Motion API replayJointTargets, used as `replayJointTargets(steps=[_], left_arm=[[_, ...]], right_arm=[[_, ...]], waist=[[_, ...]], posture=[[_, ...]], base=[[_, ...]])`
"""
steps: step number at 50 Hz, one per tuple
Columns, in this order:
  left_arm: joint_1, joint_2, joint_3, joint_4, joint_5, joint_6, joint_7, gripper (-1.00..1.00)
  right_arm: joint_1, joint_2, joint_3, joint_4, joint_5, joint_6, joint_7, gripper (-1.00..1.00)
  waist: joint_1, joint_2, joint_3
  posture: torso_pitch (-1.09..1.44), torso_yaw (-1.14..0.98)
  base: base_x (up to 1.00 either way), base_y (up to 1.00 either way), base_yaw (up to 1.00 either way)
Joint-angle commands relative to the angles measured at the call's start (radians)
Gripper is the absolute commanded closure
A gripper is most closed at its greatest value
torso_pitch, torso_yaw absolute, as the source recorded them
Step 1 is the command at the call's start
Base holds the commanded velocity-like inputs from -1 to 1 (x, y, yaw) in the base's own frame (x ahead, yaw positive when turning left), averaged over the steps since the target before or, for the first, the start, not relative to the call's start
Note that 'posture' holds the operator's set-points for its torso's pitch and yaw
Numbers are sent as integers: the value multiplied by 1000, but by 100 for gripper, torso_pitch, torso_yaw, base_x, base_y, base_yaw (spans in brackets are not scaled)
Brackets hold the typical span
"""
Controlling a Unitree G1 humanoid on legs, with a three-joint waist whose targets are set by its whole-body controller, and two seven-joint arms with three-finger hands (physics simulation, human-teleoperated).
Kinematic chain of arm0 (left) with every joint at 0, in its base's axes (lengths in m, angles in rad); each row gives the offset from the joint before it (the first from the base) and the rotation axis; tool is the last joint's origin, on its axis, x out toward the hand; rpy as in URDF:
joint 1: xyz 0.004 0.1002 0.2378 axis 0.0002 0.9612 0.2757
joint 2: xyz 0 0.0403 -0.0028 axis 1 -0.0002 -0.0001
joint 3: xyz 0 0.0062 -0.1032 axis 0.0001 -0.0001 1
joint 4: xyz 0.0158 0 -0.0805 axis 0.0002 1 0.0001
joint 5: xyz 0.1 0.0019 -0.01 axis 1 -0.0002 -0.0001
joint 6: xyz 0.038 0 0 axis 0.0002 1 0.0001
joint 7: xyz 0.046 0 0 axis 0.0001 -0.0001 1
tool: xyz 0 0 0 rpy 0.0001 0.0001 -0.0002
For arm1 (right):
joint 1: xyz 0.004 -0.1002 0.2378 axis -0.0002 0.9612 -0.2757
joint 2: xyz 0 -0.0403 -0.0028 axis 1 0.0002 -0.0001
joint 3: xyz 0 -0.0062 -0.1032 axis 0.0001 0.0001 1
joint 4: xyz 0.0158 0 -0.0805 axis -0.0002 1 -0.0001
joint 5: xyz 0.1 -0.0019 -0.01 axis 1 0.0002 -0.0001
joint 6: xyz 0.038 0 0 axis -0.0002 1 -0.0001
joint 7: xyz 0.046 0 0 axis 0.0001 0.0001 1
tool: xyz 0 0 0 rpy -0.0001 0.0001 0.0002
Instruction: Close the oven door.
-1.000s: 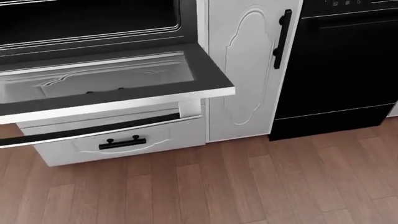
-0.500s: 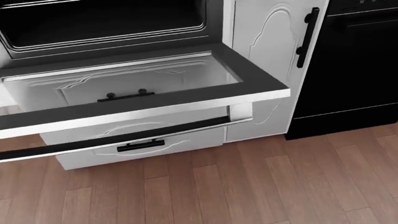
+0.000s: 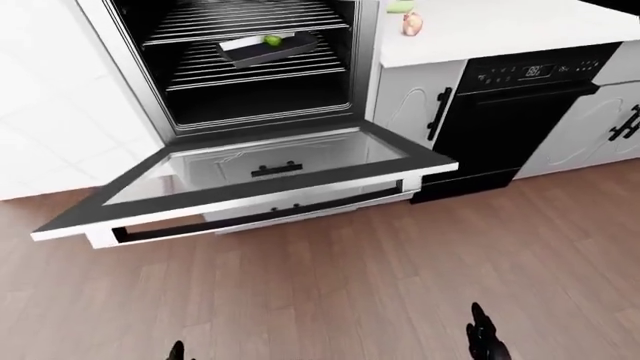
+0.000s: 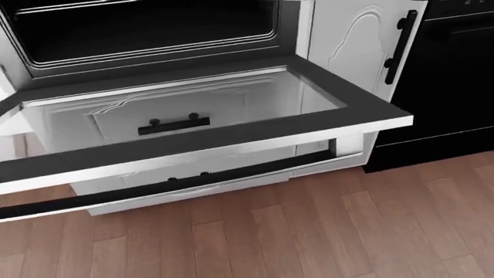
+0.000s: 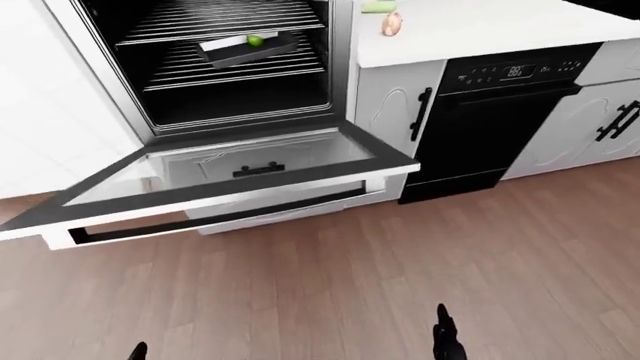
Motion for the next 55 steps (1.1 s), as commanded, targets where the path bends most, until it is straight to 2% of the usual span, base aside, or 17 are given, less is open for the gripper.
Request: replayJointTargets(steps=[1, 3, 4, 14, 19, 20, 24, 28, 30, 32, 33, 35, 42, 47, 49, 52, 55], left_arm=[[-3, 16, 5, -12, -19, -27, -4, -100], [-1, 17, 3, -12, -20, -29, -2, -100], [-2, 18, 4, -12, -22, -28, -1, -100], [-11, 24, 10, -12, -41, -33, -9, -100], [-9, 22, 12, -11, -40, -37, -10, -100], [-9, 21, 12, -11, -40, -38, -10, -100], [-5, 19, 12, -11, -42, -40, -11, -100], [1, 18, 10, -11, -42, -39, -11, -100], [6, 19, 6, -10, -36, -34, -6, -100], [10, 20, 7, -10, -34, -32, -5, -100], [10, 21, 7, -10, -33, -28, -6, -100], [10, 21, 7, -10, -31, -27, -4, -100], [7, 21, 10, -10, -30, -21, -4, -100], [5, 19, 9, -11, -32, -22, -3, -100], [6, 18, 8, -11, -33, -23, -3, -100], [2, 16, 3, -12, -34, -25, -2, -100], [6, 17, 2, -11, -35, -26, -3, -100]], right_arm=[[-9, -2, 0, -14, 3, -21, 5, -100], [-10, -4, 0, -13, 4, -19, 5, -100], [-10, -4, 0, -14, 4, -19, 5, -100], [-12, -2, 2, -14, 3, -18, 1, -100], [-10, -2, 3, -13, 1, -18, 0, -100], [-10, -2, 3, -13, 0, -18, -1, -100], [-8, -2, 3, -13, -1, -20, -1, -100], [-8, -2, 2, -13, -1, -21, -1, -100], [-11, -6, -1, -13, -1, -16, 3, -100], [-10, -4, 0, -13, -1, -18, 1, -100], [-9, -3, 0, -13, -1, -19, 2, -100], [-8, -2, 1, -13, -2, -20, 0, -100], [-8, -2, 3, -13, -1, -21, -1, -100], [-9, 0, 4, -13, -3, -20, -2, -100], [-9, 1, 4, -14, -2, -20, -2, -100], [-9, 0, 3, -13, -1, -20, -1, -100], [-16, -7, -1, -11, 0, -11, 7, -100]], waist=[[3, 10, -10], [13, 94, -32], [18, 39, -20], [15, -39, -3], [7, -127, -20], [-4, -70, -7], [-1, -85, -19], [2, -35, -5], [3, 11, -7], [13, 96, -30], [18, 35, -18], [26, 39, -11], [14, -31, -2], [8, -110, -10], [-3, -78, -9], [-3, -84, -18], [2, -58, -10]], posture=[[0, 0], [0, 0], [0, 0], [0, 0], [0, 0], [0, 0], [0, 0], [0, 0], [0, 0], [0, 0], [0, 0], [0, 0], [0, 0], [0, 0], [0, 0], [0, 0], [0, 0]], base=[[0, 38, 0], [0, 38, 0], [0, 38, 0], [0, 38, 0], [0, 38, 0], [0, 38, 0], [0, 38, 0], [0, 38, 0], [0, 38, 0], [0, 38, 0], [0, 38, 0], [0, 38, 0], [0, 39, 0], [0, 38, 0], [0, 39, 0], [0, 38, 0], [0, 38, 0]])
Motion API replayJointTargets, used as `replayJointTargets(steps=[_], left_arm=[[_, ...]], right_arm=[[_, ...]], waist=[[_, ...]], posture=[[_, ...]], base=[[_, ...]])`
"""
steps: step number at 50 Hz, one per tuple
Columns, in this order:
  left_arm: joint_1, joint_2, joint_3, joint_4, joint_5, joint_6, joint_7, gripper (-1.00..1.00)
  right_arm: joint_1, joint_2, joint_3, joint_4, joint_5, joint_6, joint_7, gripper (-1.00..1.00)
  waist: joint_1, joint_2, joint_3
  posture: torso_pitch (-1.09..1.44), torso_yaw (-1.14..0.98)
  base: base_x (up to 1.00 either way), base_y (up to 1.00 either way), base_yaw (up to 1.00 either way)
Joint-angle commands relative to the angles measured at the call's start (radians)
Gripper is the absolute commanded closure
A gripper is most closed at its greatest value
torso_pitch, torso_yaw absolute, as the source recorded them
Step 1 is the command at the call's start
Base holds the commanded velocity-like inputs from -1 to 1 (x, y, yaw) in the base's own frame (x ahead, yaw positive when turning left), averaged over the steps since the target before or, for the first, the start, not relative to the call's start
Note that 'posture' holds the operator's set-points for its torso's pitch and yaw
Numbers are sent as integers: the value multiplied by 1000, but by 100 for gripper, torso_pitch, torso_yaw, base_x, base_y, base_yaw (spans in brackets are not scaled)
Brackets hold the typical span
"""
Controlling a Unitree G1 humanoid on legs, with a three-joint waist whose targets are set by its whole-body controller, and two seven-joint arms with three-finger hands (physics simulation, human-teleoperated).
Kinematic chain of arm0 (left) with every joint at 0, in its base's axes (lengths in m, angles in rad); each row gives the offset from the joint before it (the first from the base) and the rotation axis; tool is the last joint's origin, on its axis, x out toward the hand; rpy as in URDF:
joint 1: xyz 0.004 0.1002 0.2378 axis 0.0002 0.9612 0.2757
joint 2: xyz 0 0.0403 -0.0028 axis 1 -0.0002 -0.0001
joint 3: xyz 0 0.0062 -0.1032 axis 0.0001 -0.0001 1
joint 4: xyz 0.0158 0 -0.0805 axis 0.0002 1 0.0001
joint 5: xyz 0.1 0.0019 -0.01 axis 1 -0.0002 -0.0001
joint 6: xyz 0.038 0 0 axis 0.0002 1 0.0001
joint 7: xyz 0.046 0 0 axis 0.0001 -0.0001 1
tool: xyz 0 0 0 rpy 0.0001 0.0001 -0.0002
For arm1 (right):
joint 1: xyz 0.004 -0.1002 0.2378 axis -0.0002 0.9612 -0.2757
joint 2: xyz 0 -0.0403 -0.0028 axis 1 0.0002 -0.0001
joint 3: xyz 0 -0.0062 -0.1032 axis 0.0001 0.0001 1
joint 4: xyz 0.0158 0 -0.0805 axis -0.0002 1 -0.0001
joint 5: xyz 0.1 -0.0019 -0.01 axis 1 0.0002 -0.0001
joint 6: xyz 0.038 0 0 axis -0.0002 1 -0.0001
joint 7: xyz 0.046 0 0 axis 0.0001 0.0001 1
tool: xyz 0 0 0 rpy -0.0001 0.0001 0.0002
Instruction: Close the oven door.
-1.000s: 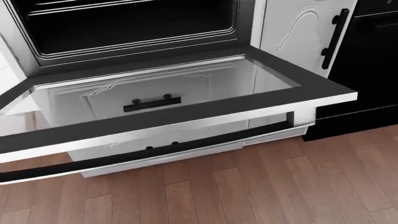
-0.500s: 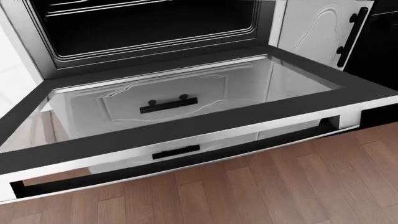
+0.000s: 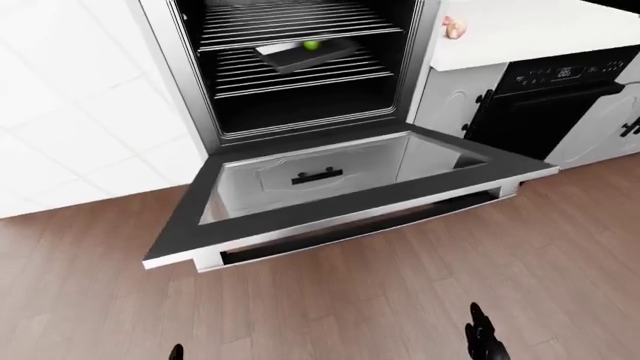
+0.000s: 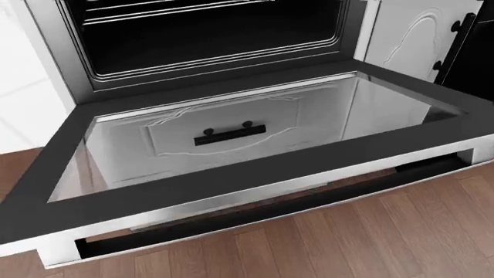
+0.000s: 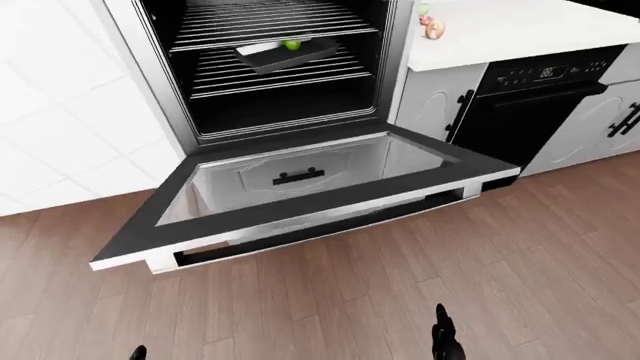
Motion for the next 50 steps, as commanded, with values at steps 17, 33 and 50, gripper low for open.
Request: replayJointTargets(steps=[17, 33, 50], left_arm=[[18, 17, -10, -14, 52, -20, 60, -100], [11, 24, 0, -14, 42, -9, 44, -100], [12, 27, 8, -13, 46, -1, 38, -100]], right_arm=[[15, 4, 1, -14, -13, -29, -14, -100], [10, 3, 0, -14, -11, -23, -10, -100], [12, 4, -2, -13, -17, -20, -9, -100]], waist=[[12, 3, 2], [5, 74, -8], [6, -80, -15]], posture=[[0, 0], [0, 0], [0, 0]], base=[[0, 38, 0], [0, 38, 0], [0, 38, 0]])
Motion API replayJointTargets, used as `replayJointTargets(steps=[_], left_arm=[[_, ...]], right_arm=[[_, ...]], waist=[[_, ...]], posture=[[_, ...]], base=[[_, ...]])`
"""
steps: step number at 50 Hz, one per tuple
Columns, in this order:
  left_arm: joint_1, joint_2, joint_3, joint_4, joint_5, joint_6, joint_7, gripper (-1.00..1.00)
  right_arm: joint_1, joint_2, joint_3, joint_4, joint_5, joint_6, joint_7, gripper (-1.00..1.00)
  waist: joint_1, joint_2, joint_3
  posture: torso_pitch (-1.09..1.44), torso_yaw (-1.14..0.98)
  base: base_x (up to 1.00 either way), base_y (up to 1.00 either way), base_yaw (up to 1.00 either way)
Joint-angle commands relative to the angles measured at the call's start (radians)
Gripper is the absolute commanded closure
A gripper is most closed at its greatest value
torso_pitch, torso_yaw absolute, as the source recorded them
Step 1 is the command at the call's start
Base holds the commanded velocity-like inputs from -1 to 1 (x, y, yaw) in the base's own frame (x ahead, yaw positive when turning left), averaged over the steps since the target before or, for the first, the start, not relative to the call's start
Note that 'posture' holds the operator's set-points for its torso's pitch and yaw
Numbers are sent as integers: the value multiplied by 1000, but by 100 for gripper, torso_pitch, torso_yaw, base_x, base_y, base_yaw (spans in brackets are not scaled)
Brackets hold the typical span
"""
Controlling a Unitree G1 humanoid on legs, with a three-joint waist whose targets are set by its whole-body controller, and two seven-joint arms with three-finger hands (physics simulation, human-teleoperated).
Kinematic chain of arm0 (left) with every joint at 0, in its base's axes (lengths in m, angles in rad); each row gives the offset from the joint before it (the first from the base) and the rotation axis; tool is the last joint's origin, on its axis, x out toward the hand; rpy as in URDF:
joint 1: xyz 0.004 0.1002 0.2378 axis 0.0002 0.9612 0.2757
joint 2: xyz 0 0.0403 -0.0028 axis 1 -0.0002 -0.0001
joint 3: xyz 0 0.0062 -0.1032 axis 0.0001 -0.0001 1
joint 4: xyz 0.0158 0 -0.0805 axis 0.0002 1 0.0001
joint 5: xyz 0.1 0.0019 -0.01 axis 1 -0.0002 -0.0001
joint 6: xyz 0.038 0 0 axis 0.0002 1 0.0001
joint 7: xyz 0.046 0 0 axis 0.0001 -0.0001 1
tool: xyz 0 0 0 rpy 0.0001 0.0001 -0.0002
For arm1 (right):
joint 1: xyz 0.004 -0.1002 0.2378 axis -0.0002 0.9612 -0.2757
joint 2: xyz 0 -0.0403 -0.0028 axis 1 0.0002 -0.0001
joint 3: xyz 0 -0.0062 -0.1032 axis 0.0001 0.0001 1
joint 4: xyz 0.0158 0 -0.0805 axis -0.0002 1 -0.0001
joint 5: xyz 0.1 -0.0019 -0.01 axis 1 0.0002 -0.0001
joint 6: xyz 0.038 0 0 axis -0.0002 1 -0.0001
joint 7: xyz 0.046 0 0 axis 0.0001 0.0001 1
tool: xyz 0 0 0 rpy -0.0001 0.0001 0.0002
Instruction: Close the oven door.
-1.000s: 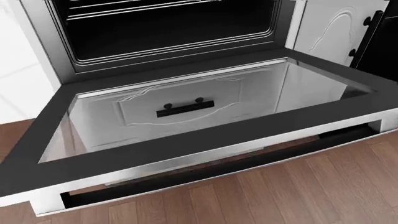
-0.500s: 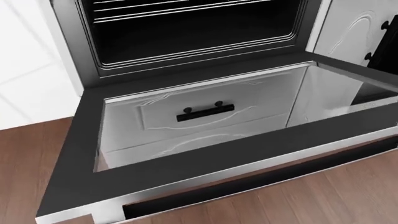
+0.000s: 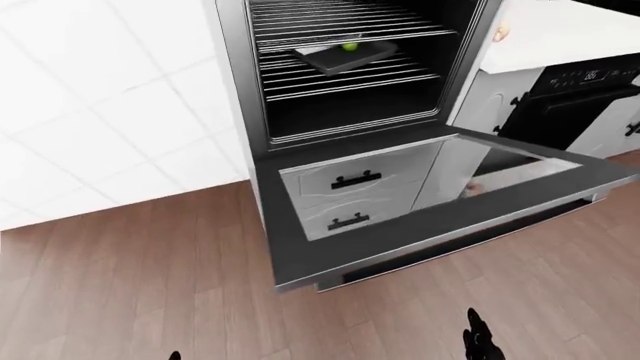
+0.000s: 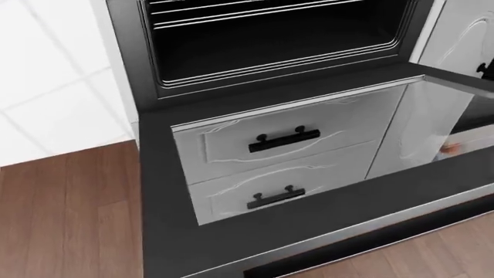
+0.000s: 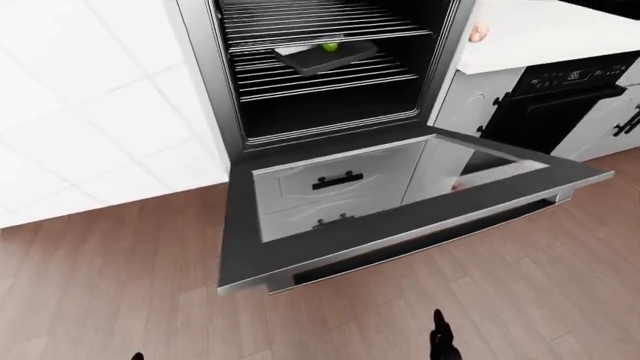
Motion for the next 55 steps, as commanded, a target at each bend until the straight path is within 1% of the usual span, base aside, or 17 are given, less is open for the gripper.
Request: replayJointTargets(steps=[1, 4, 8, 11, 13, 14, 16, 23, 28, 30, 33, 36, 40, 42, 44, 50, 55], left_arm=[[-3, 16, 4, -15, 0, -18, -6, -100], [-2, 13, 4, -16, 5, -18, -4, -100], [3, 8, -6, -16, 21, -17, 9, -100], [5, 5, -10, -16, 27, -16, 16, -100], [6, 3, -13, -16, 31, -17, 20, -100], [7, 2, -14, -16, 32, -16, 22, -100], [7, 2, -15, -16, 33, -15, 23, -100], [9, 2, -17, -16, 32, -16, 22, -100], [6, 5, -16, -16, 33, -12, 21, -100], [8, 5, -16, -16, 33, -13, 21, -100], [7, 6, -15, -16, 32, -11, 19, -100], [7, 4, -16, -16, 33, -12, 19, -100], [9, 2, -17, -17, 32, -15, 21, -100], [8, 2, -17, -17, 32, -14, 21, -100], [8, 2, -18, -17, 31, -15, 21, -100], [8, 2, -18, -17, 29, -13, 20, -100], [6, 4, -17, -16, 29, -11, 18, -100]], right_arm=[[-6, -9, -4, -15, 2, -21, 1, -100], [-5, -9, -6, -15, 1, -18, 2, -100], [1, -7, -7, -15, -1, -17, 1, -100], [3, -6, -6, -15, -4, -18, -3, -100], [3, -4, -6, -15, -3, -17, -3, -100], [3, -3, -5, -15, -4, -18, -4, -100], [4, -3, -5, -15, -4, -17, -4, -100], [5, -5, -6, -15, -2, -18, -2, -100], [3, -6, -7, -14, -3, -15, -1, -100], [3, -6, -8, -14, -4, -15, -1, -100], [2, -7, -9, -14, -5, -13, 0, -100], [-2, -11, -12, -13, -5, -8, 4, -100], [-3, -12, -15, -14, -7, -7, 5, -100], [-3, -11, -15, -13, -8, -7, 5, -100], [-2, -11, -16, -13, -10, -8, 4, -100], [4, -5, -9, -14, -18, -16, 0, -100], [6, -4, 0, -14, -35, -28, -15, -100]], waist=[[-7, 23, -7], [-6, 3, -20], [-1, 41, -8], [1, 101, -8], [12, 187, -30], [15, 126, -20], [25, 128, -11], [13, 60, -3], [7, -19, -11], [-4, 14, -9], [-5, 8, -17], [-1, 34, -10], [1, 110, -10], [0, 167, -38], [13, 135, -9], [13, 67, 8], [12, 80, 1]], posture=[[0, 0], [0, 0], [0, 0], [0, 0], [0, 0], [0, 0], [0, 0], [0, 0], [0, 0], [0, 0], [0, 0], [0, 0], [0, 0], [0, 0], [0, 0], [0, 0], [0, 0]], base=[[0, 38, 0], [0, 38, 0], [0, 38, 0], [0, 38, 0], [0, 39, 0], [0, 38, 0], [0, 38, 0], [0, 38, 0], [0, 38, 0], [0, 39, 0], [0, 38, 0], [0, 38, 0], [0, 38, 0], [0, 38, 0], [0, 39, 0], [0, 32, 0], [0, 0, 0]])
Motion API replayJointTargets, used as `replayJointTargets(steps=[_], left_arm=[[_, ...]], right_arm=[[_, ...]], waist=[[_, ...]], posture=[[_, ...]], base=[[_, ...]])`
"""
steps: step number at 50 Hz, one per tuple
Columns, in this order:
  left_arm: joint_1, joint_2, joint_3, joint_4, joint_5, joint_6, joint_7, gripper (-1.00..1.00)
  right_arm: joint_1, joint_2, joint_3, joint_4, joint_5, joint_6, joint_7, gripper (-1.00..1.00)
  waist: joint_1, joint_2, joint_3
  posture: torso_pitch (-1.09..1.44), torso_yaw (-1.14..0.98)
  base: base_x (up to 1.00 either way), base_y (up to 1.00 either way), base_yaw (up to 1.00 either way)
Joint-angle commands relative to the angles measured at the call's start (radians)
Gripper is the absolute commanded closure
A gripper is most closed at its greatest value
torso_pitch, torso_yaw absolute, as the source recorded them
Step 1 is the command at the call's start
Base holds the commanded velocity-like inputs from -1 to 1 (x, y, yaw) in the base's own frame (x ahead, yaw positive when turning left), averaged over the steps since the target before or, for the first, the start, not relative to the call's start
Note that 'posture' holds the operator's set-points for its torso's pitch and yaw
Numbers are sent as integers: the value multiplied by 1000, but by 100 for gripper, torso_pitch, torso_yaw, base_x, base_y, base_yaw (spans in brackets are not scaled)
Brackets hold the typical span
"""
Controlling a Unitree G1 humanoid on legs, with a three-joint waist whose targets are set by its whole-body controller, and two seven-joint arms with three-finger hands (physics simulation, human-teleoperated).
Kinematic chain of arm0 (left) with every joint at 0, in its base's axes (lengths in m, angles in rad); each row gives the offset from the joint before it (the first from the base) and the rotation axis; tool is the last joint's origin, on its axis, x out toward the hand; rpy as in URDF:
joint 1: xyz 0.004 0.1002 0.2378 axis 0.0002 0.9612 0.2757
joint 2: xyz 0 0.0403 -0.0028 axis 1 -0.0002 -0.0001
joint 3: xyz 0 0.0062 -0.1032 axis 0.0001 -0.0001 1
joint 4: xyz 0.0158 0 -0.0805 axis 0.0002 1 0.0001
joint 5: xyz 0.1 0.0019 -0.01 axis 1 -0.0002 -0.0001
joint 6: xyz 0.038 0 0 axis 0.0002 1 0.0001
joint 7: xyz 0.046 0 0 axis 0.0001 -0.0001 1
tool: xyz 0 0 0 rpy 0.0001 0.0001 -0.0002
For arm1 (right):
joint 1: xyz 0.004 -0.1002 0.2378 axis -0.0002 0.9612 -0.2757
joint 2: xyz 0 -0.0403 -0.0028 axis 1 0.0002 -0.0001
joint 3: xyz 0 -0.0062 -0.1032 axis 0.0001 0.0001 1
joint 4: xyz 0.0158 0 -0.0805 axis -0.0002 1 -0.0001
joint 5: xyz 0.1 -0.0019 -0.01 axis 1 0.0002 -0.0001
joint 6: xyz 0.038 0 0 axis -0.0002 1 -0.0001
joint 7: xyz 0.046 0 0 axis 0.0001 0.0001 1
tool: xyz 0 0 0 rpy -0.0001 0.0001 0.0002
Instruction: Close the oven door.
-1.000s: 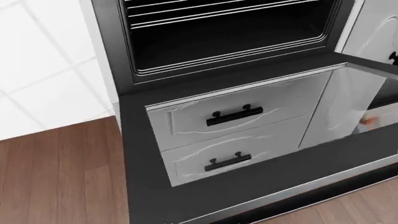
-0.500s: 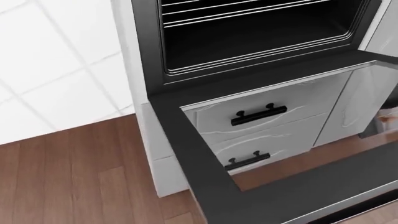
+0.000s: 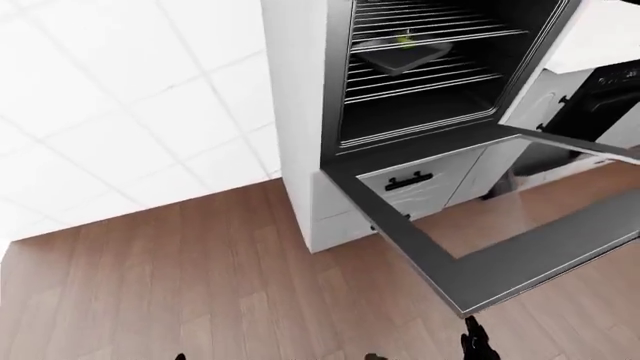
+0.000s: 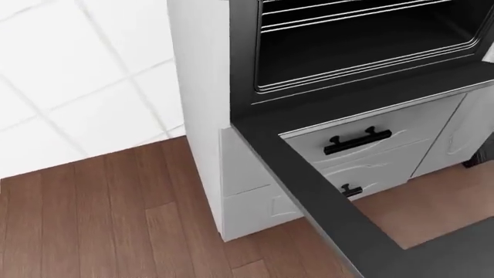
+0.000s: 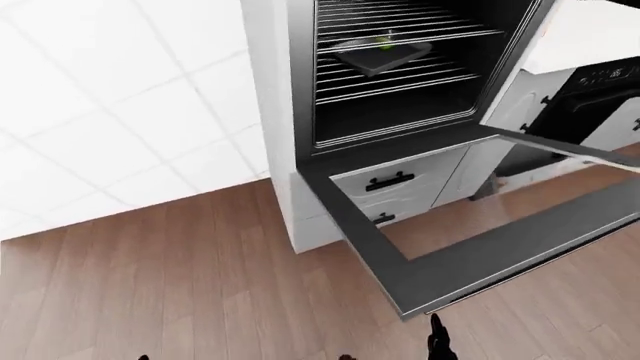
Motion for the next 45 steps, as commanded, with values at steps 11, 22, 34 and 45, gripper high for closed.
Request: replayJointTargets(steps=[11, 22, 34, 45], left_arm=[[-1, 9, 5, -14, -3, -23, -5, -100], [0, 8, 5, -14, -3, -23, -5, -100], [0, 7, 4, -14, -3, -23, -5, -100], [-4, 10, 6, -14, -5, -18, -7, -100]], right_arm=[[10, -17, 33, -12, -148, -95, -96, -100], [3, -19, -15, -13, -122, -97, -42, -100], [8, -12, -17, -14, -83, -89, 1, -100], [6, -13, -16, -14, -66, -83, 17, -100]], waist=[[23, -37, -10], [7, -11, -40], [0, -8, -41], [1, 13, -28]], posture=[[0, 0], [0, 0], [0, 0], [0, 0]], base=[[0, 0, 0], [0, 0, 0], [0, 0, 0], [0, 0, -7]])
